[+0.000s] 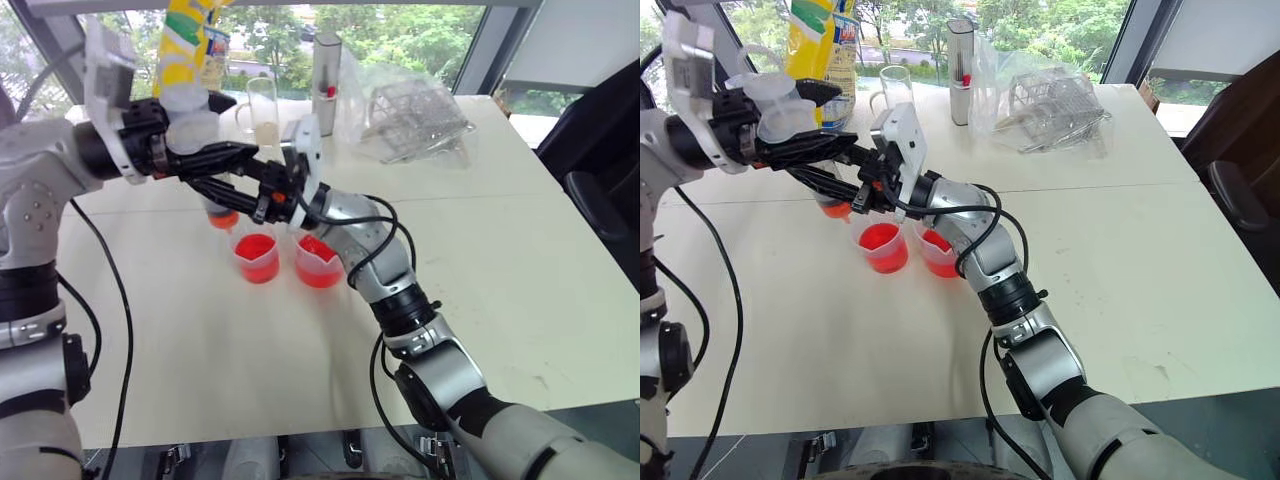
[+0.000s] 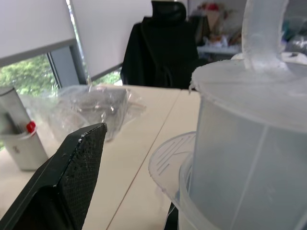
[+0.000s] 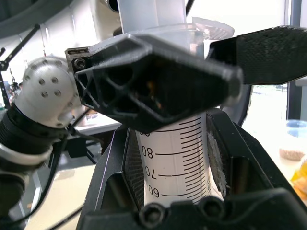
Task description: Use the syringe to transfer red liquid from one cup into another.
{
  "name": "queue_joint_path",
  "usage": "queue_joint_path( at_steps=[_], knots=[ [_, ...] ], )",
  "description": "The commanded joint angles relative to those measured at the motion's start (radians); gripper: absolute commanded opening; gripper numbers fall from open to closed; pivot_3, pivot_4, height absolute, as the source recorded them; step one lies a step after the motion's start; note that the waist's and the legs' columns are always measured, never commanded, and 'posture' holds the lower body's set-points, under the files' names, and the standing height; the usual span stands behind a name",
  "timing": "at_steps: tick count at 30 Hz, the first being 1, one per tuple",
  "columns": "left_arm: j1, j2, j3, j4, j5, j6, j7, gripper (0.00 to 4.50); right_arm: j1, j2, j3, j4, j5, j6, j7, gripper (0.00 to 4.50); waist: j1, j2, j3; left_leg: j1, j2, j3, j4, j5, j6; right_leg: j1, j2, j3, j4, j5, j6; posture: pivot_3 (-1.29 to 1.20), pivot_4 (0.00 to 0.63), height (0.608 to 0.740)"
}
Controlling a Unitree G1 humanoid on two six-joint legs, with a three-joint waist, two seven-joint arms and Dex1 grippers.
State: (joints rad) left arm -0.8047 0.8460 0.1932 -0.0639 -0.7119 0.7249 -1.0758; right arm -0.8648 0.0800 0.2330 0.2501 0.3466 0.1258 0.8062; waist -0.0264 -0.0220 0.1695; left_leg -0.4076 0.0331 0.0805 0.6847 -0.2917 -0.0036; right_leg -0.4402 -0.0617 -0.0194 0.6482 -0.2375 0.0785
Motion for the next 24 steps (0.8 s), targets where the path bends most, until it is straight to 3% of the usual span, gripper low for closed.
queue_joint_path(
  at_steps=[1, 13, 18, 24],
  knots=[
    [0.018, 0.049, 0.077, -0.064, -0.017, -0.008, 0.017, 4.44, 0.020, -0.025, -0.014, 0.007, -0.011, 0.023, 0.003, 1.42, 0.000, 0.000, 0.000, 0.000, 0.001, 0.000, 0.000, 0.000, 0.000, 0.000, 0.000, 0.000, 0.000, 0.000, 0.000, 0.00, 0.150, 0.740],
    [0.233, 0.117, 0.191, -0.218, -0.084, 0.052, 0.078, 4.44, 0.001, -0.021, -0.041, 0.008, -0.004, 0.038, -0.008, 1.42, 0.004, 0.000, 0.000, 0.000, 0.001, 0.000, 0.000, 0.000, 0.000, 0.000, -0.001, 0.000, 0.000, 0.000, 0.000, 0.00, 0.150, 0.740],
    [0.228, 0.171, 0.245, -0.205, -0.122, 0.071, 0.078, 4.44, 0.018, -0.023, -0.035, 0.017, -0.010, 0.036, -0.003, 1.42, 0.004, 0.000, 0.000, 0.000, 0.001, 0.000, 0.000, 0.000, 0.000, 0.000, -0.001, 0.000, 0.000, 0.000, 0.000, 0.00, 0.150, 0.740],
    [0.110, 0.141, 0.217, -0.149, -0.164, 0.080, 0.129, 4.44, 0.045, -0.024, -0.017, 0.013, -0.024, 0.036, 0.006, 1.42, 0.008, 0.000, 0.000, 0.000, 0.000, 0.000, 0.000, 0.000, 0.000, 0.001, -0.001, 0.000, 0.000, 0.000, 0.000, 0.00, 0.150, 0.740]
  ],
)
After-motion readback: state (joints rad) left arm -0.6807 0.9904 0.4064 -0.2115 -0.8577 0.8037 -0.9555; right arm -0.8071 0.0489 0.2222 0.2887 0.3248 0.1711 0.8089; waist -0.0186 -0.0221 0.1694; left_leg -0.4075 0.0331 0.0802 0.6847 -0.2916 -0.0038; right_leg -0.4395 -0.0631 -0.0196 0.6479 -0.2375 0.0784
